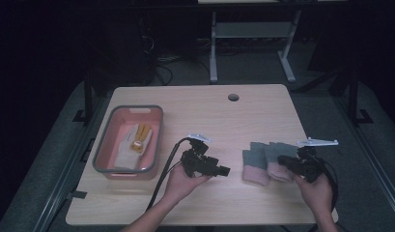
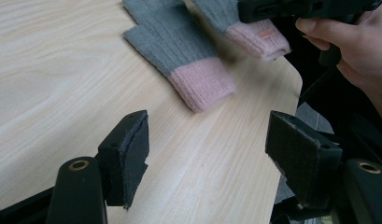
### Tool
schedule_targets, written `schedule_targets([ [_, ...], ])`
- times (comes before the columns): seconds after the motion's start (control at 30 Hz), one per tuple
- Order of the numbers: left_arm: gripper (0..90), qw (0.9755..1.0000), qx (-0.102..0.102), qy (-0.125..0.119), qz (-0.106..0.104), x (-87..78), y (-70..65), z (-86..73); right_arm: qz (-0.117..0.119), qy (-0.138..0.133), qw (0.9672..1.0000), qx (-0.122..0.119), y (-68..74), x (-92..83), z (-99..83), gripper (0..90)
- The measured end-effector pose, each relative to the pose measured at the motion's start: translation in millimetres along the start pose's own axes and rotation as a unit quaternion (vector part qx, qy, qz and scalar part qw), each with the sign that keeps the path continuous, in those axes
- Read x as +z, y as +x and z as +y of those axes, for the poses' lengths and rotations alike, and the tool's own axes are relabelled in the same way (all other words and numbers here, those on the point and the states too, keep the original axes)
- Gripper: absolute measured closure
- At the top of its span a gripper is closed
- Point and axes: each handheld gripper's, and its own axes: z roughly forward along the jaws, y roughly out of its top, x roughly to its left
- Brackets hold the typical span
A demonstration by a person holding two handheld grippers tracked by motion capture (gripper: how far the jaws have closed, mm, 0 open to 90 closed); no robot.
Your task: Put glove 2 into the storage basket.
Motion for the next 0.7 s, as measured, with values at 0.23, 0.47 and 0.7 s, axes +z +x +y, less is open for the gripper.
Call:
schedule_targets([
  [0.23,30.2,1.0,-0.002,0.0,0.003,-2.2,1.9,-1.5,0.014,0.0,0.9999,-0.001,18.4,17.3,5.5,83.4],
  [0.47,30.3,1.0,0.0,0.002,0.004,-2.9,2.7,-3.1,0.02,-0.001,0.9998,0.003,33.6,33.6,15.2,82.7],
  [0.7,30.3,0.9999,-0.003,0.003,0.014,-5.5,7.9,-4.3,0.008,0.011,0.9999,0.003,41.8,49.5,12.8,81.8],
])
